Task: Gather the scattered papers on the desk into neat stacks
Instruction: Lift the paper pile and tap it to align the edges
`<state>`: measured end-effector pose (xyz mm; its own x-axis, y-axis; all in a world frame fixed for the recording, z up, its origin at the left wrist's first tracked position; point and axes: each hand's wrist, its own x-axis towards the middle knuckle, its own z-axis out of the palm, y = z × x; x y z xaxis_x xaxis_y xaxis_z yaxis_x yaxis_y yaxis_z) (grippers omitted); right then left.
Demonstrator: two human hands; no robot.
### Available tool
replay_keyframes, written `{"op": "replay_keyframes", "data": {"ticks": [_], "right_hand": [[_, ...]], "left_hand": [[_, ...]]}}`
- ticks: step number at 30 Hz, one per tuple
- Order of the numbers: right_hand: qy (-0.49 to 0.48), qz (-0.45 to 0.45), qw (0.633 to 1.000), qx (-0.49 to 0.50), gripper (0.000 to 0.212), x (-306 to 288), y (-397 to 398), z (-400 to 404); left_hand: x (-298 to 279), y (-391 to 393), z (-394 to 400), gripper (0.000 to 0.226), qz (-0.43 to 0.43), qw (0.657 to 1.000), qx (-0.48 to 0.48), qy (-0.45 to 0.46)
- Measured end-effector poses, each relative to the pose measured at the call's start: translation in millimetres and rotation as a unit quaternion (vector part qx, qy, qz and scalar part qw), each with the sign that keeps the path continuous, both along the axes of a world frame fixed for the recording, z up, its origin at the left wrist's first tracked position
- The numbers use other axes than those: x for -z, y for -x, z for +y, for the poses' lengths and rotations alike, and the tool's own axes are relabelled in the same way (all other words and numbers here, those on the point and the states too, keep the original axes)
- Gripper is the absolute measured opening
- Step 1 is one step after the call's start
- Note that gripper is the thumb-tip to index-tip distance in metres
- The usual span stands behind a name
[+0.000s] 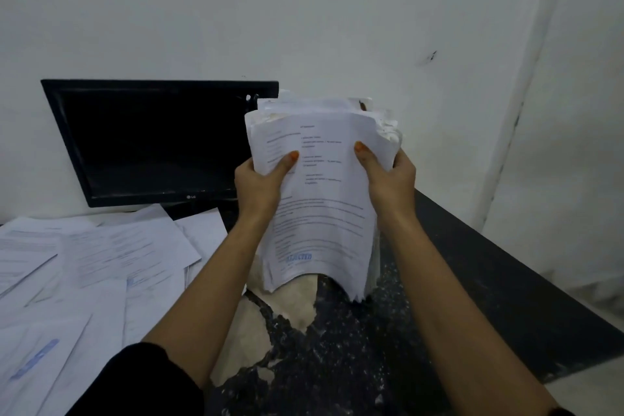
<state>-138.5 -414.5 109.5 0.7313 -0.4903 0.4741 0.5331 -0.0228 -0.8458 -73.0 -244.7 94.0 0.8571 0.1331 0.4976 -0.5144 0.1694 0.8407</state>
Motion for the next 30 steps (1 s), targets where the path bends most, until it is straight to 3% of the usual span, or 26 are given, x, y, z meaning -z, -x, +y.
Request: {"op": "replay_keyframes", "data": {"ticks": [3,11,13,16,17,21,26,30], "right_hand": [[0.026,0.023,0.999,-0.028,0.043,9.7,2.9,-2.8],[-0.007,0.115,0.991,-0.07,0.062,36.6,0.4,-21.4],[-0.011,0.129,0.989,-0.077,0.055,37.2,0.5,-20.0],[-0.029,0.144,0.986,-0.077,0.056,35.1,-1.1,-19.2],[-0.033,0.152,0.985,-0.079,0.058,34.2,-1.4,-18.6],[-0.038,0.167,0.981,-0.085,0.06,30.8,-1.2,-17.8],[-0.039,0.155,0.986,-0.044,0.051,27.3,-4.6,-18.8],[-0.044,0.161,0.984,-0.053,0.054,28.4,-7.7,-19.4]], "left_hand": [[3.7,5.1,2.8,0.015,0.021,0.999,0.014,0.031],[29.4,6.4,12.9,0.011,0.059,0.994,0.091,-0.024],[48.7,5.1,18.1,0.027,0.103,0.987,0.118,-0.023],[73.7,1.2,24.0,0.082,0.171,0.971,0.164,-0.025],[80.7,-0.1,25.1,0.089,0.191,0.965,0.18,-0.014],[94.1,3.2,21.4,0.054,0.23,0.948,0.212,0.05],[98.9,-10.0,20.2,0.072,0.246,0.954,0.166,0.049],[102.2,-22.1,18.6,0.061,0.297,0.95,0.095,-0.021]]}}
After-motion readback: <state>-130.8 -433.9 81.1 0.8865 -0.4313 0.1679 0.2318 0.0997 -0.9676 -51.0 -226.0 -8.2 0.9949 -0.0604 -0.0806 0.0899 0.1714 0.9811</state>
